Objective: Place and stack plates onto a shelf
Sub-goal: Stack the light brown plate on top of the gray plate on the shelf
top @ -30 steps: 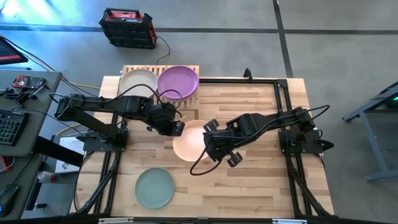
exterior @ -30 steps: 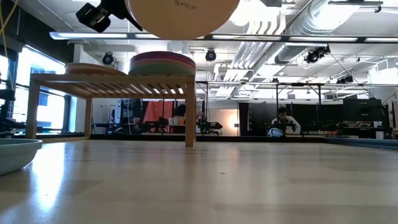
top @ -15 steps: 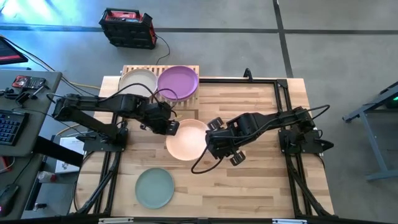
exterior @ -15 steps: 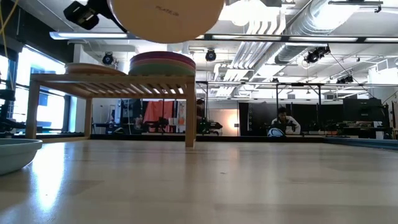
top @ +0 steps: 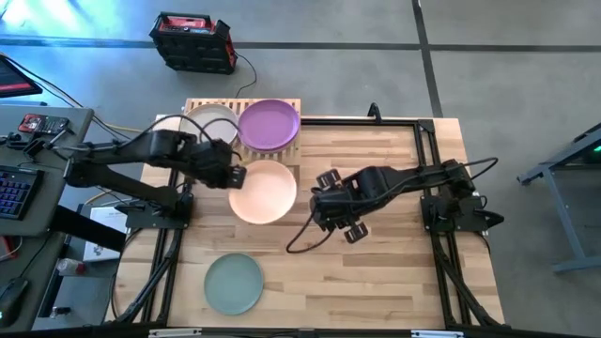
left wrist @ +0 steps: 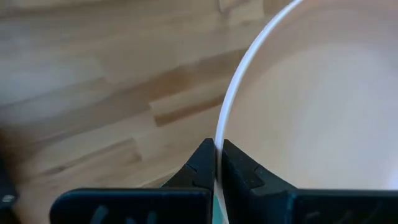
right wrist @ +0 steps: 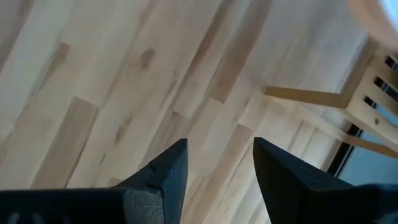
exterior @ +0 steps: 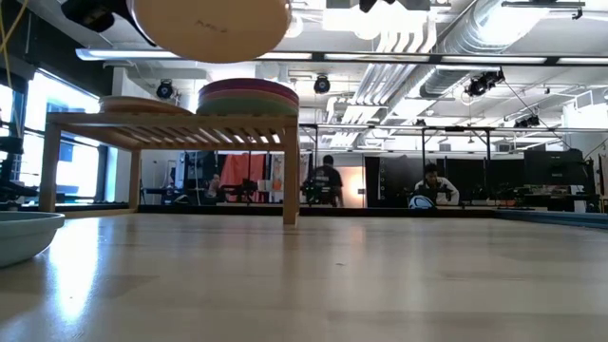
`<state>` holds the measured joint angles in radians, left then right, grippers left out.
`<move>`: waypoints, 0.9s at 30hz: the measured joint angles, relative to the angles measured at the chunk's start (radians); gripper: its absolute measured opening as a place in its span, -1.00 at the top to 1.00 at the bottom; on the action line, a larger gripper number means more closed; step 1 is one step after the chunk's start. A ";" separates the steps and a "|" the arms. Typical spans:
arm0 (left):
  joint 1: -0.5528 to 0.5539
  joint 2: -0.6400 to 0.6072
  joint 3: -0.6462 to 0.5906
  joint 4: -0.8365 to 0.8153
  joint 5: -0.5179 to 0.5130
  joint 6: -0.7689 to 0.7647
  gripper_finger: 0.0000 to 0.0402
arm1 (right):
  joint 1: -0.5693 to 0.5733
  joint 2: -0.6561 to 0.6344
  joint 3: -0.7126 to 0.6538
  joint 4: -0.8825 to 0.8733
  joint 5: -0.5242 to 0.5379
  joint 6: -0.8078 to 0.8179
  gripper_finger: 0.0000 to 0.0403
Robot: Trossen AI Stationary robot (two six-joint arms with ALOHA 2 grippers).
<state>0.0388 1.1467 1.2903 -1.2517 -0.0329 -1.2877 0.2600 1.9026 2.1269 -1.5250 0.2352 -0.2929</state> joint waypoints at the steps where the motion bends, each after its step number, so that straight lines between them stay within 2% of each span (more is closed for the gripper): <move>1: 0.013 -0.014 0.000 -0.014 -0.006 0.004 1.00 | -0.009 0.000 0.000 0.004 0.000 0.005 0.22; 11: 0.161 -0.152 0.000 -0.134 -0.036 0.069 1.00 | -0.124 0.000 0.000 0.041 -0.002 0.096 0.22; 17: 0.258 -0.217 0.000 -0.178 -0.097 0.070 1.00 | -0.198 0.000 0.000 0.047 -0.002 0.111 0.22; 27: 0.423 -0.284 0.000 -0.188 -0.164 0.052 1.00 | -0.329 0.000 0.000 0.085 -0.002 -0.053 0.22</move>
<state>0.4617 0.8626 1.2903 -1.4399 -0.1971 -1.2361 -0.0694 1.9022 2.1269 -1.4398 0.2329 -0.3457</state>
